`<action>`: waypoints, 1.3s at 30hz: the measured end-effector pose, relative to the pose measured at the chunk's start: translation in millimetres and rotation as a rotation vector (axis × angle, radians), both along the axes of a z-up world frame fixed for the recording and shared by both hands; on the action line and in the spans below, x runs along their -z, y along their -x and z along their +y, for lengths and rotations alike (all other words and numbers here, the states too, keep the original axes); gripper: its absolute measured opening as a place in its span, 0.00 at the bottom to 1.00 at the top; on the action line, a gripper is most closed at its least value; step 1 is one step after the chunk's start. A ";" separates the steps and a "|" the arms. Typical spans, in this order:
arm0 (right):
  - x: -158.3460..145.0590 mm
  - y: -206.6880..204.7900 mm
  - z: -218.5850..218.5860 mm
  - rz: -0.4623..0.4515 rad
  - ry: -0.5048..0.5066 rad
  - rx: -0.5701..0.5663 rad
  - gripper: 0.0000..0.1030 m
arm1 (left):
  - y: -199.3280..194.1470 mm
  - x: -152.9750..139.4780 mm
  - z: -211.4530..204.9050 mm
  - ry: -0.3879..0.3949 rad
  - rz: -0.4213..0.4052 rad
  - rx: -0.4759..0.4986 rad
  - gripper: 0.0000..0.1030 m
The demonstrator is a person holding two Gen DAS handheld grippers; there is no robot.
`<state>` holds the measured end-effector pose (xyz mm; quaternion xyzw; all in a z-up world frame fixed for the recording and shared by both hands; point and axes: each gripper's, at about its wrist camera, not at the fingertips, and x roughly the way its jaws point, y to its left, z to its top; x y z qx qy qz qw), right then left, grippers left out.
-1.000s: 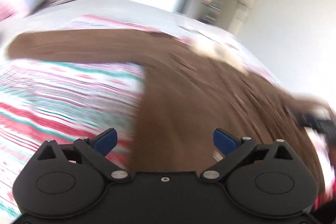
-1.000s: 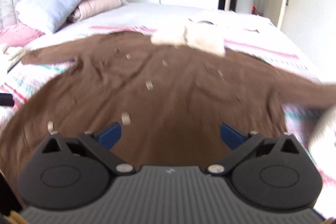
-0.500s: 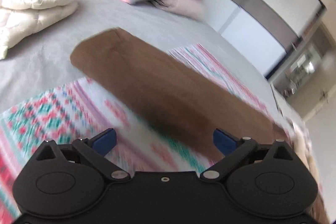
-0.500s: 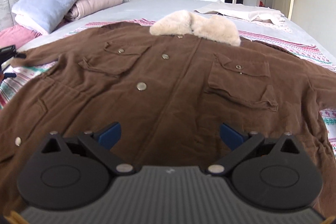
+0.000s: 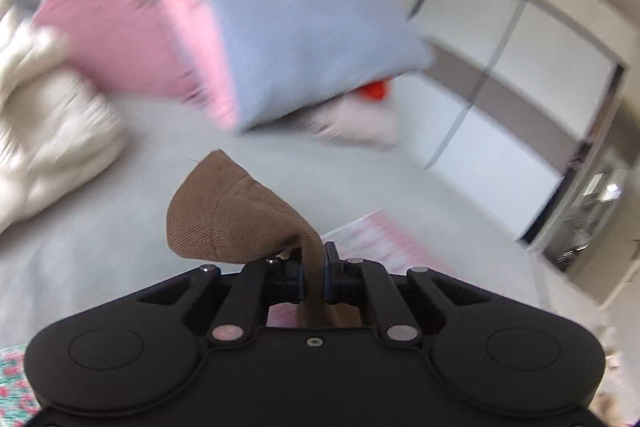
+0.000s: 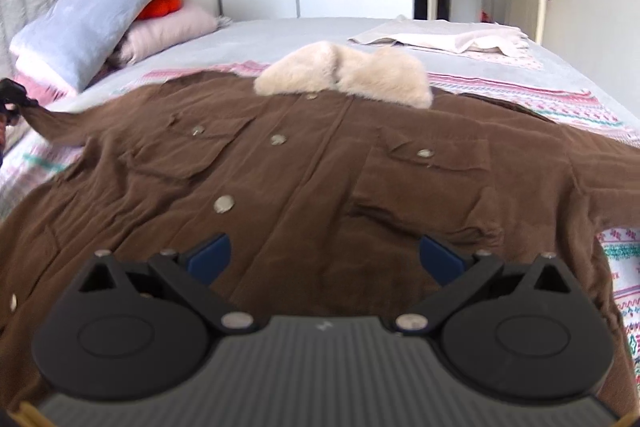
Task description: Fold large clothes
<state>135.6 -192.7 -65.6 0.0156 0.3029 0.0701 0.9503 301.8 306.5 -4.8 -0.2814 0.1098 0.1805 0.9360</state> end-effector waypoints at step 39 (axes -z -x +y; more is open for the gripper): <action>-8.2 -23.6 -87.3 -0.005 -0.408 0.216 1.00 | 92.6 29.1 -366.5 -0.554 0.143 1.247 0.75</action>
